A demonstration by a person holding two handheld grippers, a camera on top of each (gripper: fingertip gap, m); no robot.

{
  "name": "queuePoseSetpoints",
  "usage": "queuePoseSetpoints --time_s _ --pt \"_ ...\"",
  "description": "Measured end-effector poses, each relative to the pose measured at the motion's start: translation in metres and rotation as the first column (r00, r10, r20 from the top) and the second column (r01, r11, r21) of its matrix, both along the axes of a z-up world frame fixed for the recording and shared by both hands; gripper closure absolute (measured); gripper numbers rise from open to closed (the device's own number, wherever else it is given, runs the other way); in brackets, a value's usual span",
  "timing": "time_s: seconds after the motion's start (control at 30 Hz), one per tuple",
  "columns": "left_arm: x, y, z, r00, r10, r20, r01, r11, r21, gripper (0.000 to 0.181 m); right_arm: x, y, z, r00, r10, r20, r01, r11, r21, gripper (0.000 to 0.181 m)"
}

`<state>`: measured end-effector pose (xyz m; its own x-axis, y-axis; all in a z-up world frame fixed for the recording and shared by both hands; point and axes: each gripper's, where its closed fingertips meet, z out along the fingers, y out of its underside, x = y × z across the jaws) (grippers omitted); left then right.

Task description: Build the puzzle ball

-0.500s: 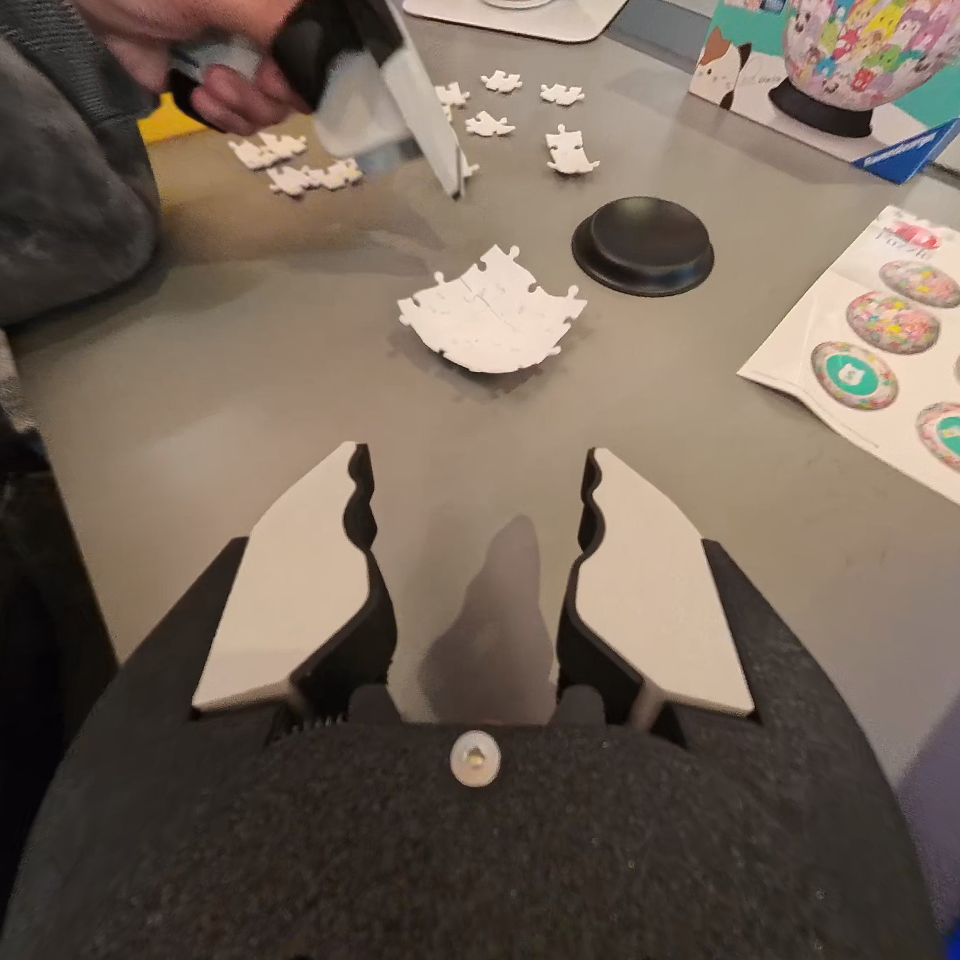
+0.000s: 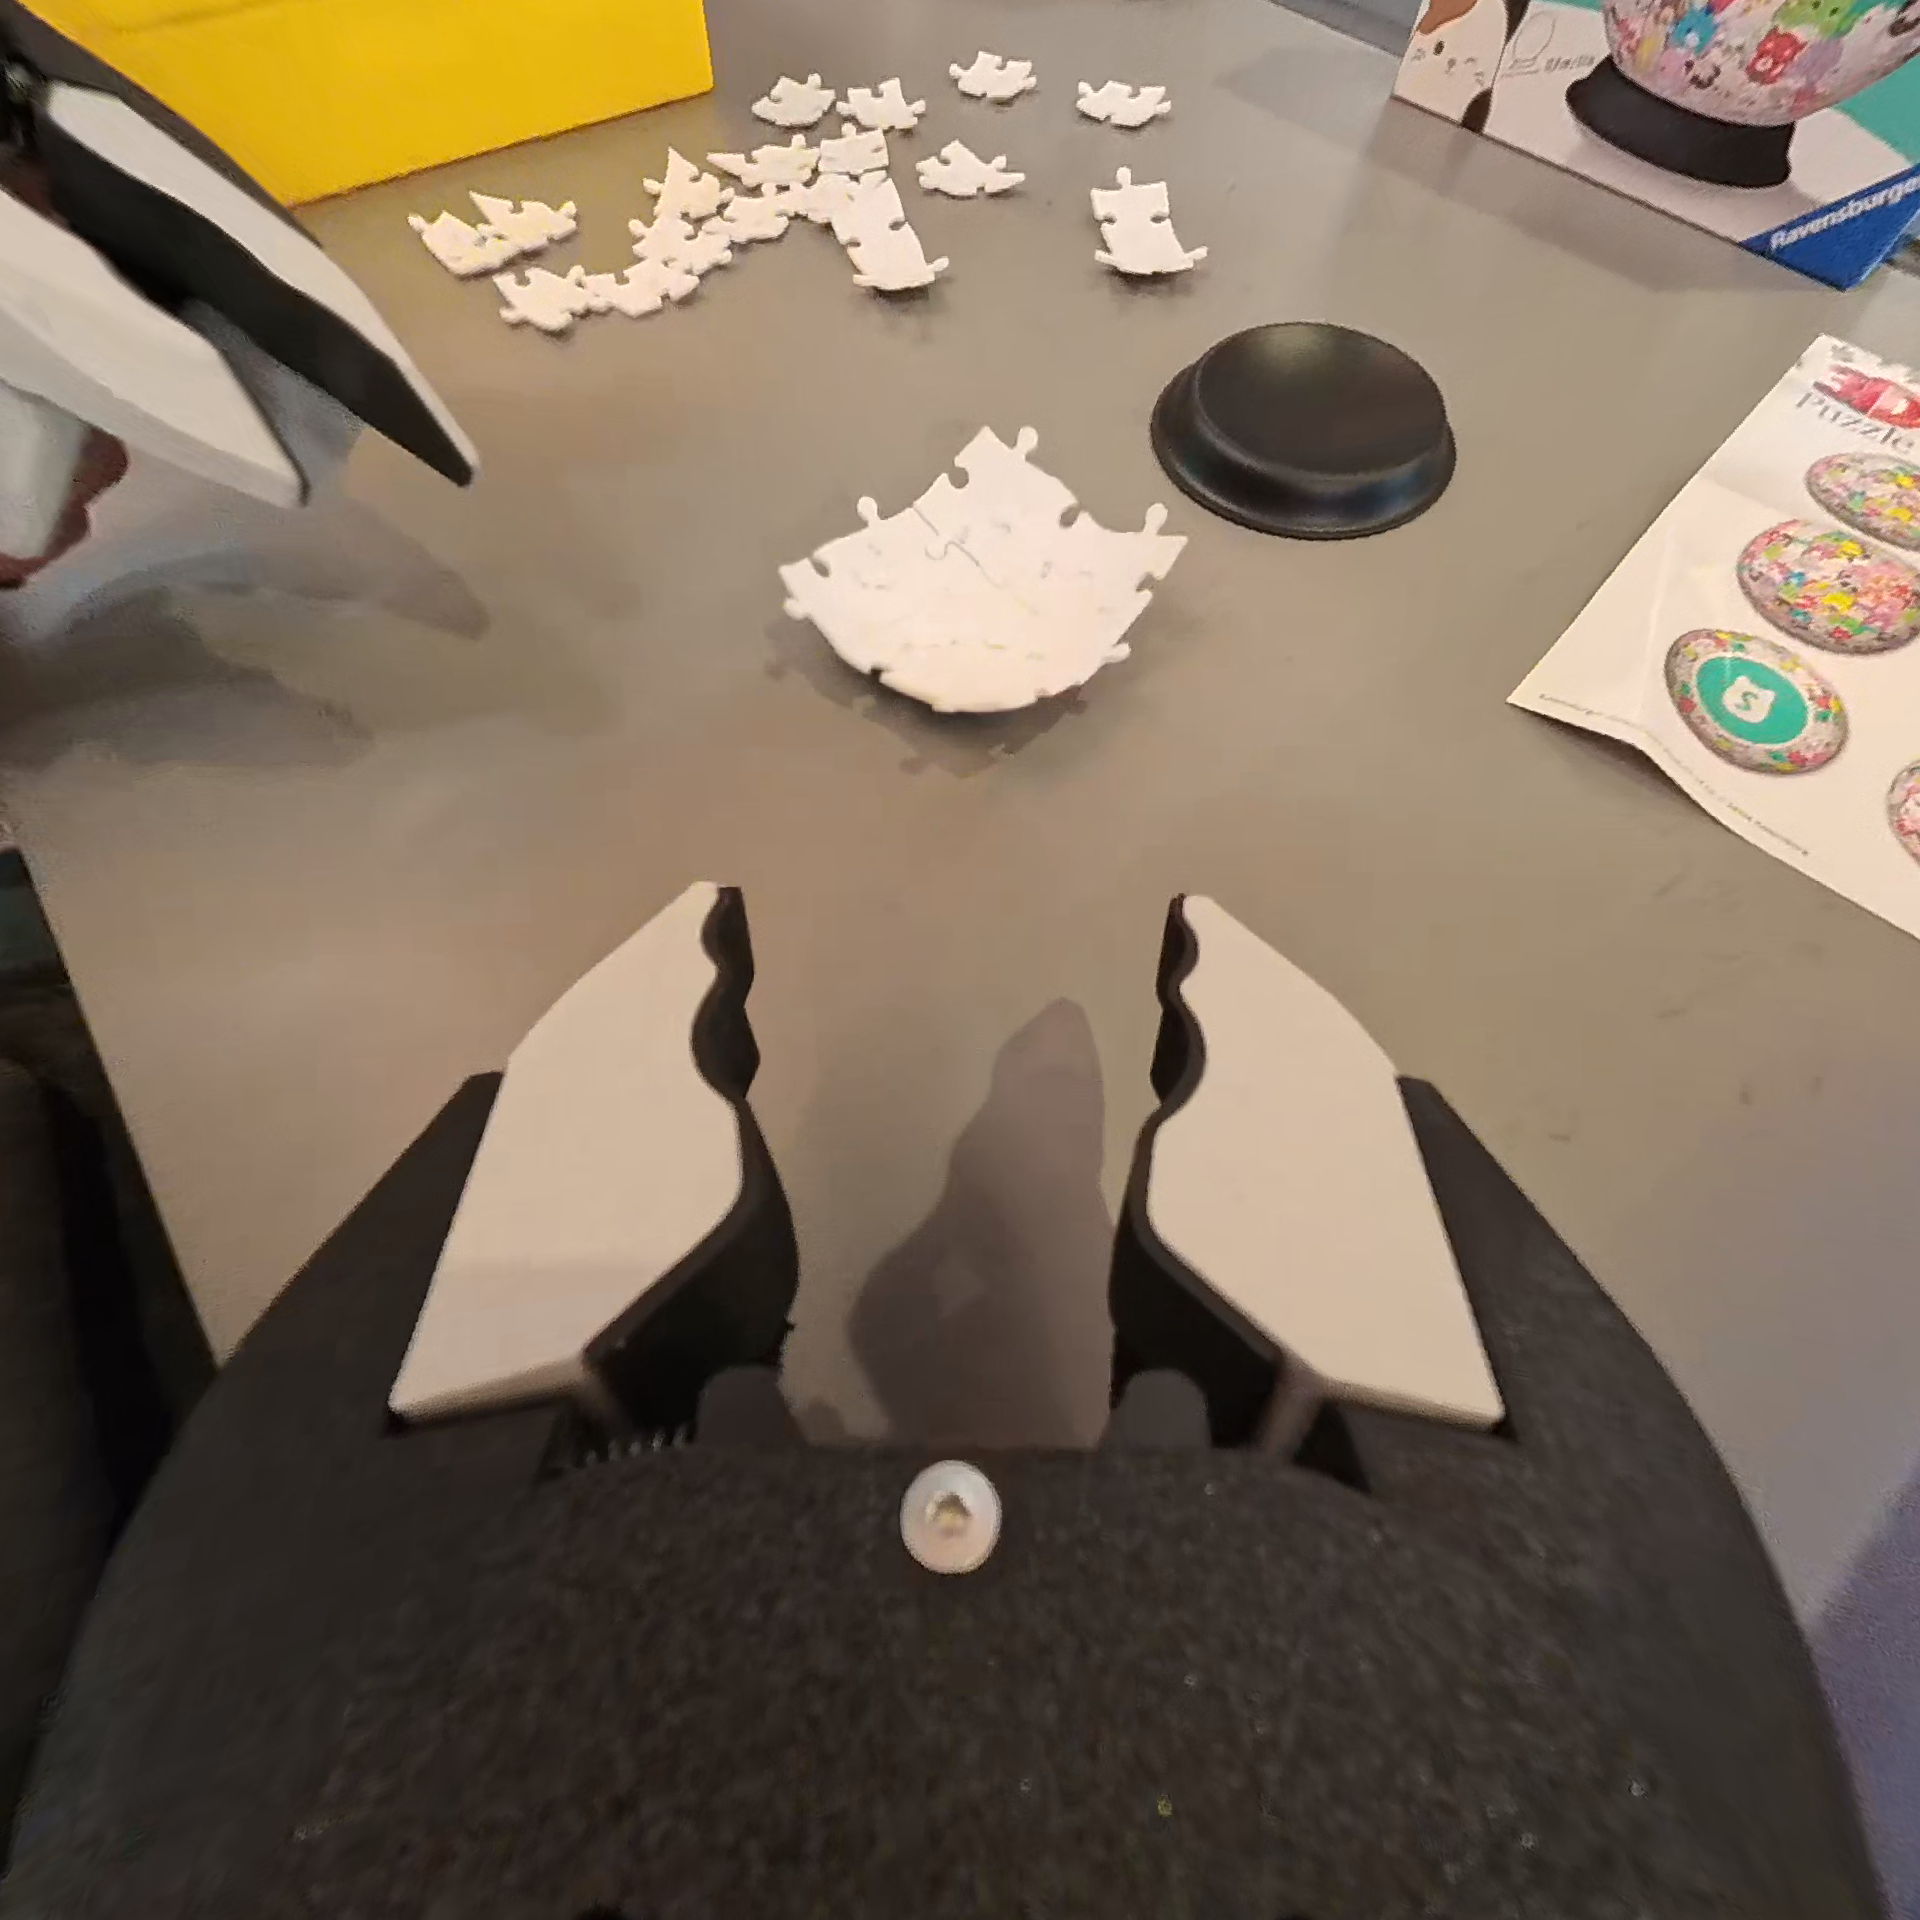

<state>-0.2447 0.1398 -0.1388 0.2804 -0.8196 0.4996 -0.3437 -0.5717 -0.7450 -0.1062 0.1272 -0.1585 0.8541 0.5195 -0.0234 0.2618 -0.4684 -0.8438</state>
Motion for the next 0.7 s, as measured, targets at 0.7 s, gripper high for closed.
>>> queuePoseSetpoints --time_s 0.7 --pt "-0.045 0.009 -0.001 0.981 0.177 -0.077 -0.155 0.96 0.233 0.127 0.003 0.012 -0.006 0.993 -0.027 0.118 0.025 0.999 0.023 0.11"
